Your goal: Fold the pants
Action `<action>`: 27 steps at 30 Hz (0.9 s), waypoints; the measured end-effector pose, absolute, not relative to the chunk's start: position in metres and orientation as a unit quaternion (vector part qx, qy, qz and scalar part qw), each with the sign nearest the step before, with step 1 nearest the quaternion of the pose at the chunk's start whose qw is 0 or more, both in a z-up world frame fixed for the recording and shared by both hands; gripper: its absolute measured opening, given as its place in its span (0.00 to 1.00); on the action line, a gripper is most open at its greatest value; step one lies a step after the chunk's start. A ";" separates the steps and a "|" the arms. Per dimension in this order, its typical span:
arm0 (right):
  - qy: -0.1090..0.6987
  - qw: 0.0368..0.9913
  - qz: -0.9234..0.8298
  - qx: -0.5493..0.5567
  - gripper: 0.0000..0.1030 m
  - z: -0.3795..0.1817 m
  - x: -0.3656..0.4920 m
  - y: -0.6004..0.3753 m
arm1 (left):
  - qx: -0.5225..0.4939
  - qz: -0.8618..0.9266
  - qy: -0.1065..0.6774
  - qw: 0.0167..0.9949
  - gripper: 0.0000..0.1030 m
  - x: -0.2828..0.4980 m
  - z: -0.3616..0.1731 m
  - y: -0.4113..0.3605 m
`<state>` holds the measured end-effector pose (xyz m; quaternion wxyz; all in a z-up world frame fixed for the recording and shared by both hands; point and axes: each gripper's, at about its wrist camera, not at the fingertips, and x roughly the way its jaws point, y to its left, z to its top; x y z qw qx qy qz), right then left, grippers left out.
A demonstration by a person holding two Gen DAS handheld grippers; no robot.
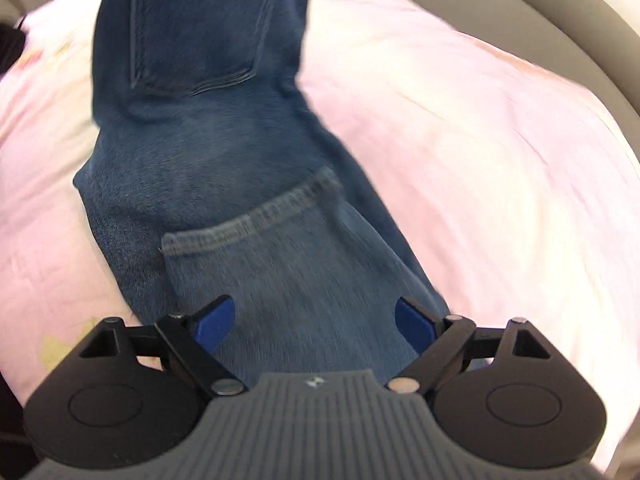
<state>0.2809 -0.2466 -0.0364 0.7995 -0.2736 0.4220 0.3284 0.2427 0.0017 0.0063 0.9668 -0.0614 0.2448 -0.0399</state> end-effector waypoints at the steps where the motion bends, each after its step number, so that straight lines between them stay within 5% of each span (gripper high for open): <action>1: 0.424 0.808 0.321 -0.256 0.81 -0.034 0.276 -0.258 | -0.039 -0.047 0.248 0.967 0.46 0.242 0.005 -0.018; 10: 0.463 0.830 0.264 -0.164 0.81 -0.052 0.243 -0.329 | 0.157 -0.138 0.327 0.921 0.44 0.237 -0.077 -0.181; 17: 0.481 0.834 0.248 -0.102 0.81 -0.065 0.227 -0.364 | 0.266 -0.157 0.354 0.883 0.45 0.221 -0.141 -0.231; 22: 0.485 0.837 0.239 -0.089 0.81 -0.060 0.223 -0.367 | 0.307 -0.195 0.353 0.862 0.57 0.206 -0.154 -0.232; 24: 0.484 0.840 0.233 -0.073 0.81 -0.053 0.223 -0.365 | 0.281 -0.208 0.353 0.868 0.75 0.204 -0.147 -0.224; 27: 0.479 0.847 0.226 -0.039 0.80 -0.042 0.220 -0.367 | 0.225 -0.228 0.361 0.876 0.77 0.200 -0.132 -0.203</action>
